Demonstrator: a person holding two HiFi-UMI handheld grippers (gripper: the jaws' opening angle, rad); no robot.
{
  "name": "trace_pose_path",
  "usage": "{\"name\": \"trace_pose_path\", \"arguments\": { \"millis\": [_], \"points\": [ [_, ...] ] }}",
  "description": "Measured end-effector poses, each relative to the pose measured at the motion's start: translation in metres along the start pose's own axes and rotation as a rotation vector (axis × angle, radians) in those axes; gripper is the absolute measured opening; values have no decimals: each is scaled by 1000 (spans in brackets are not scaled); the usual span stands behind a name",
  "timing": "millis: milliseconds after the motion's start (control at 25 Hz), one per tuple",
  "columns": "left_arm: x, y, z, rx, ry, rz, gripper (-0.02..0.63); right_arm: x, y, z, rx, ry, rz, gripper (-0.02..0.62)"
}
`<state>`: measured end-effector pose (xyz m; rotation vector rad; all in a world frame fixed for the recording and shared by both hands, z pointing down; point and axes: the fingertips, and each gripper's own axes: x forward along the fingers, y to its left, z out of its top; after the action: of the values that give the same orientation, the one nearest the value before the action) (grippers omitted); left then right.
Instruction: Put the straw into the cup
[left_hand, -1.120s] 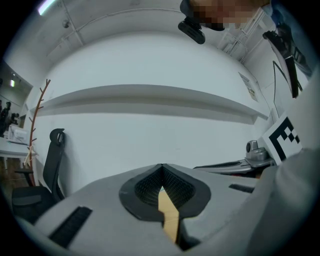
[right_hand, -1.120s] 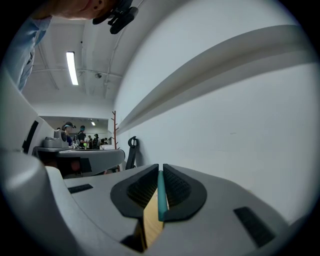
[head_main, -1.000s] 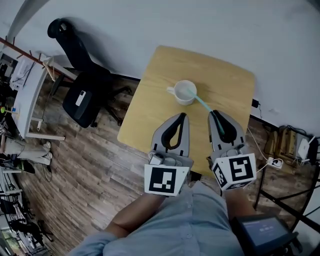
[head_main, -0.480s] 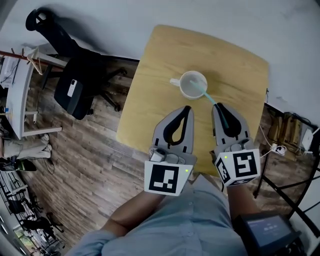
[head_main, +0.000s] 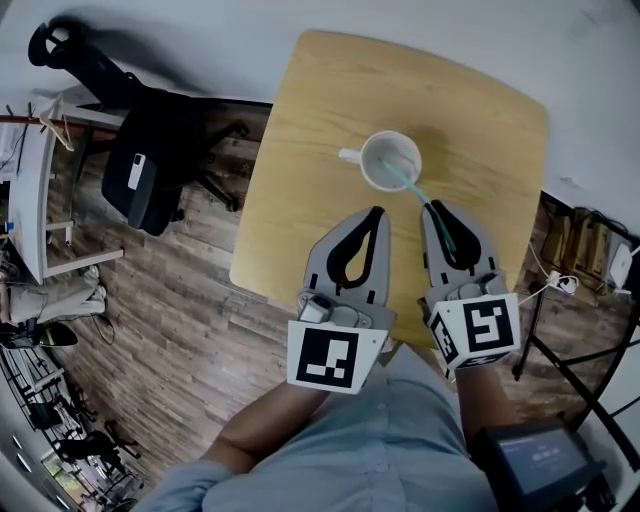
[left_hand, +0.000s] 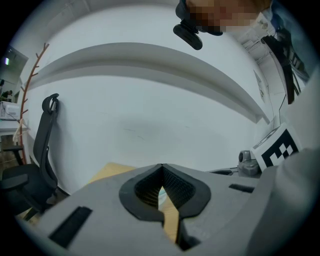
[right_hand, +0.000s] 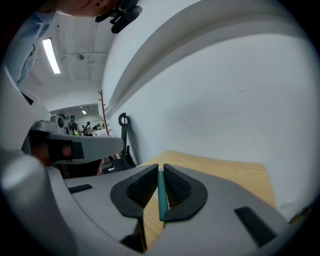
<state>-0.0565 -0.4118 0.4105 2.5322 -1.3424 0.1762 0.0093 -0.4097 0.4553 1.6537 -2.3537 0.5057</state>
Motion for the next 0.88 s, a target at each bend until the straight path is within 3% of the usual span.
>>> {"name": "trace_pose_path", "arguments": {
  "millis": [520,880],
  "points": [
    [-26,-12,9,16,-30,20,-3,-20,10,7,-19,-45,21,55],
    [-59,-42,44,59,-133,39,-3,-68,23,44,-61,-154,55,54]
  ]
}}
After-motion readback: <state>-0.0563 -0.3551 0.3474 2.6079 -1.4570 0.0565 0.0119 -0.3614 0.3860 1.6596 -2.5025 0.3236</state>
